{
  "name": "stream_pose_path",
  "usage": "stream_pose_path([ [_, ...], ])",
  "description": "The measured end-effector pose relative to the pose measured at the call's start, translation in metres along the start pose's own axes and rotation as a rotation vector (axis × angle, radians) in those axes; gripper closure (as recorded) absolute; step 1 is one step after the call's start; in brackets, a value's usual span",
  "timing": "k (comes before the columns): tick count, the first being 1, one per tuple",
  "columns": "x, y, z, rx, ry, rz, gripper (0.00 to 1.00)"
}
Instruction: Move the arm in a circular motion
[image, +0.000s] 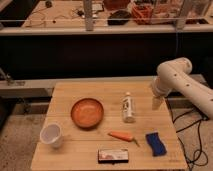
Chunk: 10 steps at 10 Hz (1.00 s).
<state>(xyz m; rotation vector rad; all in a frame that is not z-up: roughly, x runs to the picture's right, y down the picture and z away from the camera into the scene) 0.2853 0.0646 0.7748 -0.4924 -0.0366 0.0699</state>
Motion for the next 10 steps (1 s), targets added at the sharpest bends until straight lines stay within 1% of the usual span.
stream_pose_path([
  [1, 0.006, 0.004, 0.0, 0.0, 0.005, 0.01, 0.2],
  [3, -0.002, 0.008, -0.001, -0.003, 0.005, 0.0, 0.2],
  [5, 0.001, 0.024, -0.007, -0.004, 0.014, -0.001, 0.2],
  [6, 0.006, 0.032, -0.008, -0.006, 0.017, 0.007, 0.2],
  [8, 0.016, 0.039, -0.011, -0.007, 0.02, 0.016, 0.2],
  [10, 0.009, 0.049, -0.015, -0.009, 0.024, 0.013, 0.2],
])
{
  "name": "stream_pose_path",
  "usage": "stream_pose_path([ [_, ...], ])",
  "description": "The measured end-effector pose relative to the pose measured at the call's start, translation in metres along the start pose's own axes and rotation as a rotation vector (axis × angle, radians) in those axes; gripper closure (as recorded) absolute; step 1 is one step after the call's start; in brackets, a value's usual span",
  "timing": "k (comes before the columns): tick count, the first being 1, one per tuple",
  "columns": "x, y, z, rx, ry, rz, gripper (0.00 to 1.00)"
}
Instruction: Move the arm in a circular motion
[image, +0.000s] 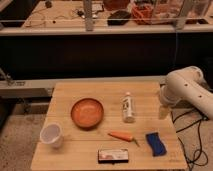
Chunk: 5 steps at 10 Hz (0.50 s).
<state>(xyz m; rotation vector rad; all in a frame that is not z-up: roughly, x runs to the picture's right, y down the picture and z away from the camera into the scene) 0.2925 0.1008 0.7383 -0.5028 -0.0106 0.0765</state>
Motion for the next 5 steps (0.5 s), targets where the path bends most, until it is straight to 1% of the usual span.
stream_pose_path([
  [4, -0.003, 0.021, -0.006, 0.0, 0.004, 0.007, 0.2],
  [5, -0.007, 0.026, -0.008, -0.002, 0.003, 0.0, 0.2],
])
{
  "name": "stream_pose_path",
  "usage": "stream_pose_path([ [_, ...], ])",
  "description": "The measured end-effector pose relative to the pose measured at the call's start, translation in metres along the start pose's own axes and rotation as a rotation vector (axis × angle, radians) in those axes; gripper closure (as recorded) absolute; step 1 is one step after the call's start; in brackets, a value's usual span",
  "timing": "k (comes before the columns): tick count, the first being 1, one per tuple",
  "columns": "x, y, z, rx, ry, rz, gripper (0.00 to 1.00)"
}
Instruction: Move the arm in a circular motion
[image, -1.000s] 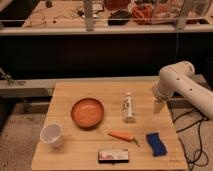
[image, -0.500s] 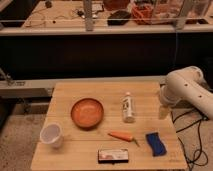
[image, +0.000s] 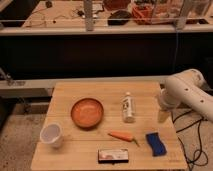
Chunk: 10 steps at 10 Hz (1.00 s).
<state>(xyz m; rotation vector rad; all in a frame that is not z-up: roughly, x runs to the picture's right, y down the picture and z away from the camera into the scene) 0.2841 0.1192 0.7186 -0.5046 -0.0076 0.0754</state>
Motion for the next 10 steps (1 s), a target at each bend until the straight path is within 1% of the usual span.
stream_pose_path([
  [2, -0.004, 0.009, -0.003, -0.003, 0.0, -0.009, 0.2],
  [3, -0.003, 0.009, -0.003, -0.001, 0.005, -0.012, 0.2],
  [4, -0.007, 0.011, -0.003, -0.003, 0.004, -0.021, 0.2],
  [6, -0.013, 0.025, -0.006, -0.007, 0.006, -0.031, 0.2],
  [10, -0.027, 0.035, -0.007, -0.008, 0.011, -0.072, 0.2],
])
